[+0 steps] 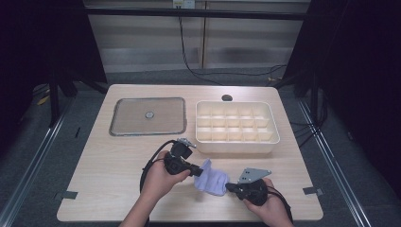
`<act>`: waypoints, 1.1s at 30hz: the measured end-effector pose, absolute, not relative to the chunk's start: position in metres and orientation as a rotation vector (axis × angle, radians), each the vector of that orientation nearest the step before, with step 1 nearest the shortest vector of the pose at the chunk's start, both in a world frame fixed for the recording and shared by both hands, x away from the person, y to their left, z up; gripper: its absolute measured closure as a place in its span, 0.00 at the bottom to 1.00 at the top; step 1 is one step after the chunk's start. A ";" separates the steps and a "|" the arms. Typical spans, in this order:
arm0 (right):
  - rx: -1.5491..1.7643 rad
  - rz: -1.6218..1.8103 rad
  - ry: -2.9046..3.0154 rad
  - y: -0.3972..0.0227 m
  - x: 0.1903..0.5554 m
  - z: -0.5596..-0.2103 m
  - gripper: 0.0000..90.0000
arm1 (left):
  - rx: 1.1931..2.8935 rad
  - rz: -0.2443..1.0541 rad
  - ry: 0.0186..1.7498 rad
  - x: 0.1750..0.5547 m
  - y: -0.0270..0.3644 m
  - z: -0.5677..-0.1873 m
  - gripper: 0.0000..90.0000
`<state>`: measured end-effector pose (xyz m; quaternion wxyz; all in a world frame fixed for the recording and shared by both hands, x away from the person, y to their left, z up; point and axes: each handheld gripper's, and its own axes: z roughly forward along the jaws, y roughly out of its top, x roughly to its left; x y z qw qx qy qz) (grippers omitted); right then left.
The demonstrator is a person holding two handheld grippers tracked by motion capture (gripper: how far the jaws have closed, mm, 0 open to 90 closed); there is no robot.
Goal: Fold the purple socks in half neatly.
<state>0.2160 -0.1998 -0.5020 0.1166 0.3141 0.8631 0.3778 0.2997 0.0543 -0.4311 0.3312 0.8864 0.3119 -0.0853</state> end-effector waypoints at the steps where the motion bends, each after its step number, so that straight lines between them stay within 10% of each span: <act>1: 0.919 1.107 2.526 -0.200 0.216 -0.502 0.98 | 2.319 -0.230 0.810 0.300 0.053 -0.431 0.90; 33: 0.944 1.092 2.523 -0.204 0.215 -0.501 0.98 | 2.400 -0.235 0.792 0.301 0.023 -0.447 0.90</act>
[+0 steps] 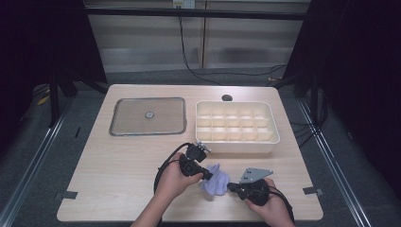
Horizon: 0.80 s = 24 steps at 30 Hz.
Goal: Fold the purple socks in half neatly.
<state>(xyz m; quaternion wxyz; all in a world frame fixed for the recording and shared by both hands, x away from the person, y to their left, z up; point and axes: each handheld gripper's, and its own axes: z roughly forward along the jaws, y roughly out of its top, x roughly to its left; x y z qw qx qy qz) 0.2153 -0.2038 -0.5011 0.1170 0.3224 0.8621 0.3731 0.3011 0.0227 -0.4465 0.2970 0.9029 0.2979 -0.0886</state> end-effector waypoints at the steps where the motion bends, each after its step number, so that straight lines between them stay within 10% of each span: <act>1: 0.951 1.091 2.525 -0.204 0.215 -0.501 0.98 | 2.398 -0.234 0.792 0.301 0.022 -0.447 0.90; 24: 0.968 1.079 2.513 -0.209 0.215 -0.501 0.95 | 2.358 -0.291 0.760 0.297 0.006 -0.455 0.79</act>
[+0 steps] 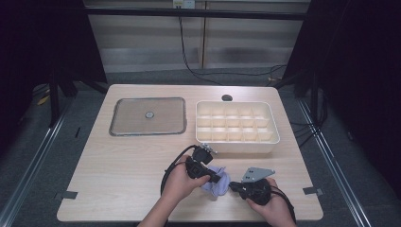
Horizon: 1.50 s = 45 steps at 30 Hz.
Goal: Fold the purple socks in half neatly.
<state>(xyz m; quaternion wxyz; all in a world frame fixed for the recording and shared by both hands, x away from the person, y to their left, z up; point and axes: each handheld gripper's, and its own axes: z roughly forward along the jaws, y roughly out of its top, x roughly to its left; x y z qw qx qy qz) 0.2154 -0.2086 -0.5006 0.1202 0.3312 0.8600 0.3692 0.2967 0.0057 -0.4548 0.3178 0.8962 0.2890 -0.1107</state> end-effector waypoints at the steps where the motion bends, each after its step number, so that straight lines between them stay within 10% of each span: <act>1: 0.968 1.079 2.512 -0.209 0.215 -0.501 0.95 | 2.345 -0.309 0.765 0.297 0.006 -0.455 0.77; 45: 0.974 1.084 2.503 -0.208 0.216 -0.501 0.95 | 2.288 -0.280 0.881 0.302 0.034 -0.454 0.56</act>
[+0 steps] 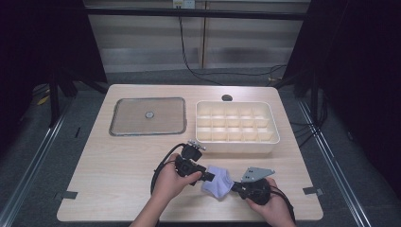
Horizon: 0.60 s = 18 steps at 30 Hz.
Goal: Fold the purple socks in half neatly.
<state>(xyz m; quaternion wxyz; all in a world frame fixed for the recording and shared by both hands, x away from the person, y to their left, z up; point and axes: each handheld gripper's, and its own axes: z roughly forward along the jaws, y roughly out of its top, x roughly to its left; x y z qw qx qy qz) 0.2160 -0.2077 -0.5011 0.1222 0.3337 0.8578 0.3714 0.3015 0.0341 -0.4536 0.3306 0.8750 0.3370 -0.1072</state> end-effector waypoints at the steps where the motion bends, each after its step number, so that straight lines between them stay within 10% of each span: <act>1: 0.971 1.084 2.505 -0.208 0.216 -0.501 0.95 | 2.290 -0.284 0.883 0.302 0.035 -0.454 0.56; 18: 0.972 1.080 2.502 -0.207 0.216 -0.501 0.94 | 2.265 -0.308 0.970 0.303 0.031 -0.469 0.52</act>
